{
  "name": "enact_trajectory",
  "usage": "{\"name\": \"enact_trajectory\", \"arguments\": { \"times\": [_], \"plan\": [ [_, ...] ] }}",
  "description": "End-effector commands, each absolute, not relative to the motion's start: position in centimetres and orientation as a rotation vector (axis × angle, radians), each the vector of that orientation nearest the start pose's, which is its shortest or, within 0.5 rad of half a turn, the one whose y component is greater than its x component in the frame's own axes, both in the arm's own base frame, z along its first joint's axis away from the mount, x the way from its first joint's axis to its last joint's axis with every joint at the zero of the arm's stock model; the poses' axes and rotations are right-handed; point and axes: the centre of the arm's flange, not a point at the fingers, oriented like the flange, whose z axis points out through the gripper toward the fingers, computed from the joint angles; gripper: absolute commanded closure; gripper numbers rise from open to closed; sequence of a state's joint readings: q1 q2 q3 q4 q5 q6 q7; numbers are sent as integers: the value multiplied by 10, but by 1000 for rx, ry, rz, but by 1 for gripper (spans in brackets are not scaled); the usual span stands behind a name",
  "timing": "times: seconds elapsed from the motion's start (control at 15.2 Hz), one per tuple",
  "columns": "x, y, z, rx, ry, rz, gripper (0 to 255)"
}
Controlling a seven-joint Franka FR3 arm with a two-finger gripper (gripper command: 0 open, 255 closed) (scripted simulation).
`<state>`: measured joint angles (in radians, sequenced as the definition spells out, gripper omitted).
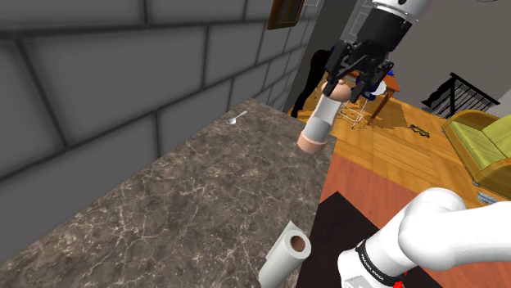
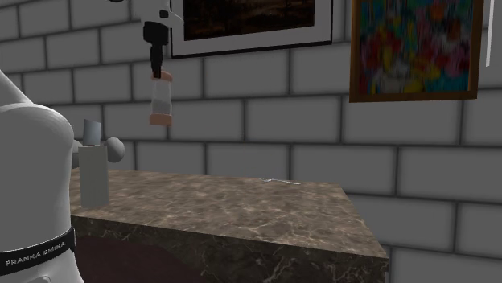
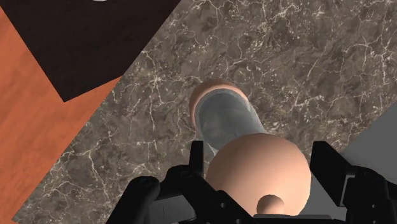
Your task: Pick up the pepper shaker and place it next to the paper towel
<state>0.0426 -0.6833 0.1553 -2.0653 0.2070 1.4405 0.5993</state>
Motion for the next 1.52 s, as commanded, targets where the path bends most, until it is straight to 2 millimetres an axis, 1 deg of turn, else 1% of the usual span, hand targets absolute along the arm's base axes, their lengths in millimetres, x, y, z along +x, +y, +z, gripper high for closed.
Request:
{"name": "enact_trajectory", "arguments": {
  "times": [0.0,0.99,1.06,1.45],
  "plan": [
    [303,132,678,-2962,604,-11,255],
    [258,325,678,-2962,604,-11,255],
    [256,334,678,-2962,604,-11,255],
    [256,334,646,-2962,604,-11,255]
  ]
}}
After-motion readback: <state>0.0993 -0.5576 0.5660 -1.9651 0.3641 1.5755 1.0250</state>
